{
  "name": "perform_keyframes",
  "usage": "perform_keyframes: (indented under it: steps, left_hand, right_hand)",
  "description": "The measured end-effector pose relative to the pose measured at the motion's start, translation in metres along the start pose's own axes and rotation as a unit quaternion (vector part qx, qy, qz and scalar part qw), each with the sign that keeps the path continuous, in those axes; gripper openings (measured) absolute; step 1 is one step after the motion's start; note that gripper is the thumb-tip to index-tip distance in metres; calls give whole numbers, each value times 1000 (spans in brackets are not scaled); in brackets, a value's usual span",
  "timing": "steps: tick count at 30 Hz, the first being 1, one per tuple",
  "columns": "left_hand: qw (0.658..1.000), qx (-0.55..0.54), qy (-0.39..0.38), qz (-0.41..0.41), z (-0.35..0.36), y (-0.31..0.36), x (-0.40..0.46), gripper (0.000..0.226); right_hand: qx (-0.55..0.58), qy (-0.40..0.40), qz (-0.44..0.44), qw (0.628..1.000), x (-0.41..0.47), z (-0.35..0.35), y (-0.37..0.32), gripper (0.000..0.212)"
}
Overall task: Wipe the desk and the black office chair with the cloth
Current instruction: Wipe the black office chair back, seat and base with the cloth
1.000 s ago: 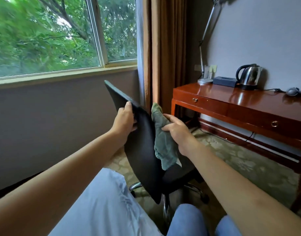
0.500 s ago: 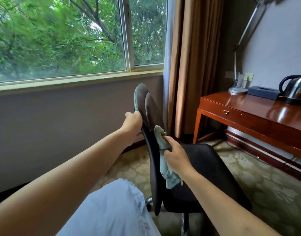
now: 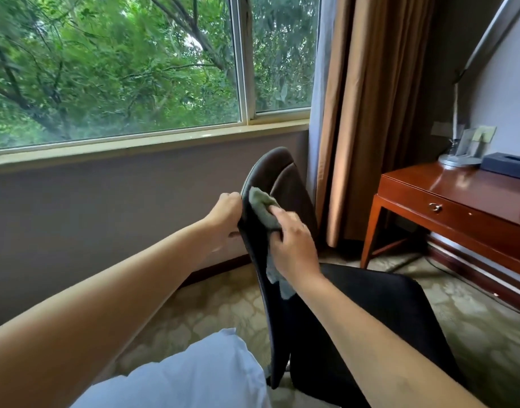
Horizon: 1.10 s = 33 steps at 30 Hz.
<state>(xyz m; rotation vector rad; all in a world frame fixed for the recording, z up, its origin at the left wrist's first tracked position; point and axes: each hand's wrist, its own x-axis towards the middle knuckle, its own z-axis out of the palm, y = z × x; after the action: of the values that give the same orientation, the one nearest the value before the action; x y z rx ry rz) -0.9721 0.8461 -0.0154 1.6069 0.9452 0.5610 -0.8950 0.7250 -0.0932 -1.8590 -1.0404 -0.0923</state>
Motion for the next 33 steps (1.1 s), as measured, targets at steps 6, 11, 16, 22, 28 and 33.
perform_keyframes:
  steps: [6,11,16,22,28,33]
  left_hand:
    - [974,223,32,36,16,43,50,61]
    - [932,342,82,84,25,41,88,44]
    - [942,309,85,99,21,38,106,39]
    - [949,296,76,77,23,37,111,39]
    - [938,326,84,86,21,31,91,31]
    - [916,371,98,118,17,27,70,40]
  right_hand:
    - [61,-77,219,971,2,12,78,54]
    - [127,-63,162,976,48,16,43,55]
    - [137,-40,20,990,76,27,14,49]
    - [67,-22,78,994,84,32,63,49]
    - [54,-80,94,991,56,21,32,53]
    - [81,-111,46,989,1,13,10,52]
